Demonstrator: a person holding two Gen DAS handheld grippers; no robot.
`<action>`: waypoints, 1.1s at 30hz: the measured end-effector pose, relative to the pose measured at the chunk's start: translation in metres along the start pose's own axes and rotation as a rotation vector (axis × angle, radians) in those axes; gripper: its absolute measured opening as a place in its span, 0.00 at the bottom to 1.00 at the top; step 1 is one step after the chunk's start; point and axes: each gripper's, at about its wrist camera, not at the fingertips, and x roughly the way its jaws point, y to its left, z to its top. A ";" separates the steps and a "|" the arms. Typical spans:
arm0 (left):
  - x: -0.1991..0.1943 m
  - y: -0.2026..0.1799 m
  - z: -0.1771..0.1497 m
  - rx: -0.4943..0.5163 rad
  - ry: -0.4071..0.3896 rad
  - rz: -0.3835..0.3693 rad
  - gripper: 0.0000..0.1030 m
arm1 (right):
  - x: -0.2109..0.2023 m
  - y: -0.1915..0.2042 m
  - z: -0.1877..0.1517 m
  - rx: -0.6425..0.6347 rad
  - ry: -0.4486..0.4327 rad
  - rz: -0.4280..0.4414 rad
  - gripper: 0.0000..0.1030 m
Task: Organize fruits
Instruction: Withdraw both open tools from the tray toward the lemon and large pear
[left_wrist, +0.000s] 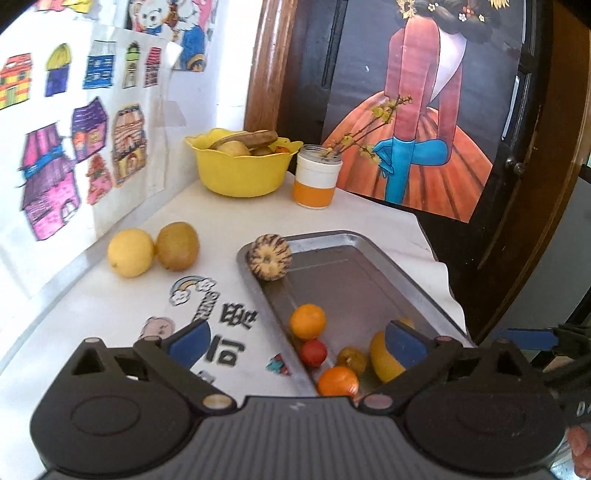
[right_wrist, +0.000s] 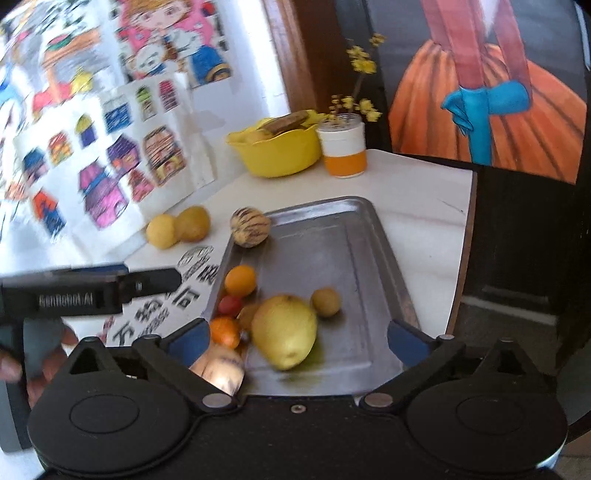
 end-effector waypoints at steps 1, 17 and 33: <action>-0.004 0.003 -0.003 -0.001 -0.001 0.003 0.99 | -0.002 0.005 -0.004 -0.017 0.004 -0.002 0.99; -0.044 0.081 -0.053 -0.037 0.074 0.112 0.99 | -0.005 0.088 -0.045 -0.137 0.217 0.083 0.99; -0.052 0.140 -0.041 -0.054 0.069 0.211 0.99 | 0.018 0.170 -0.014 -0.325 0.236 0.173 0.99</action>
